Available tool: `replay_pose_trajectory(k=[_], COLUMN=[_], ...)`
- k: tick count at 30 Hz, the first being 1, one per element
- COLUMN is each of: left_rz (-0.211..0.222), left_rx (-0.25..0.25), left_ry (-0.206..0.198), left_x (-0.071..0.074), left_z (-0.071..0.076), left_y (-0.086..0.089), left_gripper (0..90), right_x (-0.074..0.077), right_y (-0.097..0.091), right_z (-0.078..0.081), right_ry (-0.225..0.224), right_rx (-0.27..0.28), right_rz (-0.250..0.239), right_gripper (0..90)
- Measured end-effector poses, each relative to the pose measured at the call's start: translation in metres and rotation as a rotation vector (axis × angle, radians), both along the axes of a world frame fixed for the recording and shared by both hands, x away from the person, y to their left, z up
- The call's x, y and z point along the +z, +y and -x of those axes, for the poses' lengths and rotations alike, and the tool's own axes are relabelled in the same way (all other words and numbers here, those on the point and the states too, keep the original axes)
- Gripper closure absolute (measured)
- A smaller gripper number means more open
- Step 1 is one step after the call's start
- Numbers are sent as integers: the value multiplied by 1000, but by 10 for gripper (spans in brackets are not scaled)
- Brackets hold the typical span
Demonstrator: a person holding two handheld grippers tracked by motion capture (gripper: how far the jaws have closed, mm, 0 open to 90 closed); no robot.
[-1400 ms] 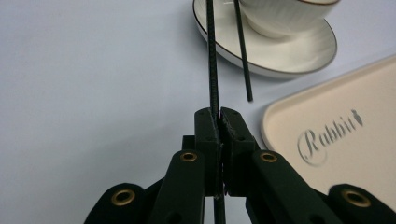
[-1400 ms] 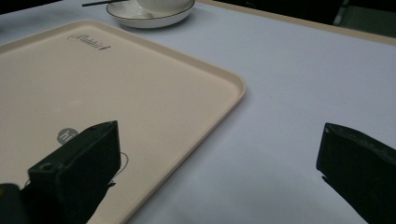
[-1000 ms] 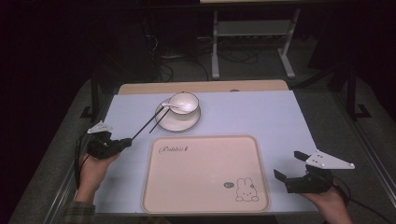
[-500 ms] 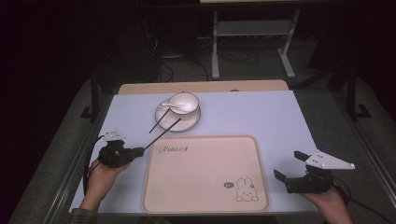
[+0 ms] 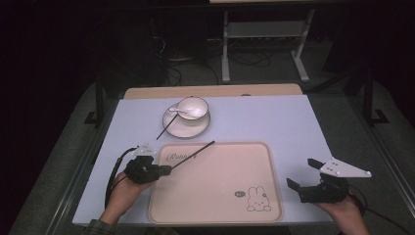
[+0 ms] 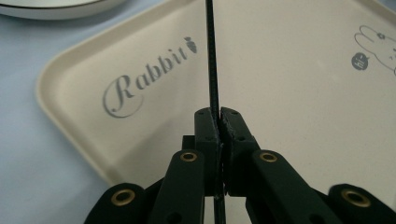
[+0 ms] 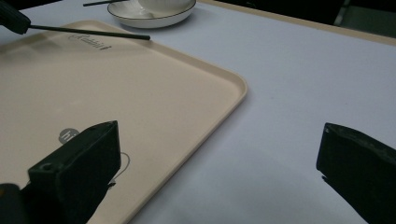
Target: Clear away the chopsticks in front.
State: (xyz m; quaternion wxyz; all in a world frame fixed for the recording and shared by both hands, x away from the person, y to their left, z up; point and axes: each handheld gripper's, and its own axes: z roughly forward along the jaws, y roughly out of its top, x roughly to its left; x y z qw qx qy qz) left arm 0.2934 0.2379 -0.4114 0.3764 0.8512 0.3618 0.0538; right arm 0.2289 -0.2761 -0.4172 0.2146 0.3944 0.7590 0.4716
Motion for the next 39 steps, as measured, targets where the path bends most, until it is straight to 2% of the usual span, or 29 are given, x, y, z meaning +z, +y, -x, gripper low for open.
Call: replay_pose_trajectory(k=[9, 20, 34, 37, 39], left_rz=[-42, -99, -81, -73, -66], left_rx=[-22, -42, -36, -35, -26], left_ry=[35, 44, 52, 43, 33], left_x=[-15, -24, -25, -23, -22], left_z=[-3, -4, -4, -4, -4], left_y=[-9, -13, -11, -10, -9], left_gripper=[858, 853, 822, 784, 720], right_x=[0, 0, 0, 0, 0], right_y=[0, 0, 0, 0, 0], right_z=[-1, -1, -1, -1, -1], right_ry=[1, 2, 1, 2, 3], right_rx=[2, 2, 2, 2, 2], right_rz=[0, -1, -2, -2, -3], right_gripper=[0, 0, 0, 0, 0])
